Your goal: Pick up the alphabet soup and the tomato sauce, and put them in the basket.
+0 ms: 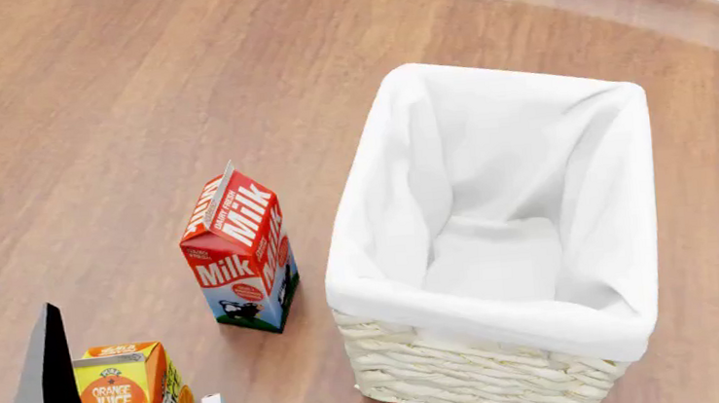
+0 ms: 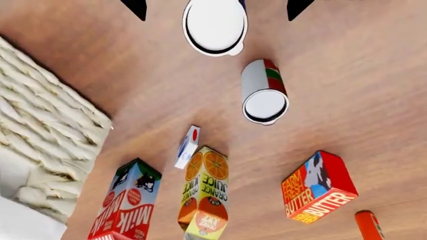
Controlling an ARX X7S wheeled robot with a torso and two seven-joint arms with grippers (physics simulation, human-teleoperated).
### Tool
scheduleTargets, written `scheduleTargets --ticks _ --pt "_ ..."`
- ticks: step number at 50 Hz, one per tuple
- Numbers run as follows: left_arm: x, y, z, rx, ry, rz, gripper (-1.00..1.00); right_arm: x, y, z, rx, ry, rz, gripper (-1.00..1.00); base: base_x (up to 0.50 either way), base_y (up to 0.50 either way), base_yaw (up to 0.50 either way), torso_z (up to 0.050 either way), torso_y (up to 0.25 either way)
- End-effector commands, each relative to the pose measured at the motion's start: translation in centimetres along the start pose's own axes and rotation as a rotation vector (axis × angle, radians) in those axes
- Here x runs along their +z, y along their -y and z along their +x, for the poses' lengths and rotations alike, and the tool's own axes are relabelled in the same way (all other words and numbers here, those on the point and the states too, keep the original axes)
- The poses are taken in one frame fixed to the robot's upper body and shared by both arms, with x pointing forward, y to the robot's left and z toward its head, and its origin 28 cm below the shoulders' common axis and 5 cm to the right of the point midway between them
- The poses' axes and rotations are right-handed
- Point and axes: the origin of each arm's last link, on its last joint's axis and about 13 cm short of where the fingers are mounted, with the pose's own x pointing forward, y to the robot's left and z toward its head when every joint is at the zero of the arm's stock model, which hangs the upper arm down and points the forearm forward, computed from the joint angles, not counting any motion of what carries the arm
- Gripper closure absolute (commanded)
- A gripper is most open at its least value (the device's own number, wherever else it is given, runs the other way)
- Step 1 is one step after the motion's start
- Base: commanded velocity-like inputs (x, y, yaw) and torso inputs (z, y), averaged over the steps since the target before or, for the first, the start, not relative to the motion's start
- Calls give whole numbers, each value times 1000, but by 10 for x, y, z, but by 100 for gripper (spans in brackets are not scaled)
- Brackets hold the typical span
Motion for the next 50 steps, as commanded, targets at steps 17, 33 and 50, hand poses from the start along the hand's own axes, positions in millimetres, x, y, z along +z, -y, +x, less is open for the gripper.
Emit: scheduleTargets --ticks 17,33,50 --pt "-1 -1 0 -3 -4 -5 -100 -4 -6 22 4 -92 93 -100 0 0 0 0 0" --pt "0 -1 1 -2 -3 -9 -100 -5 -4 33 -6 -161 139 -100 0 0 0 0 0" --pt "-1 -1 1 -1 -3 -9 -100 -9 -5 41 -6 -182 108 -100 0 0 0 0 0"
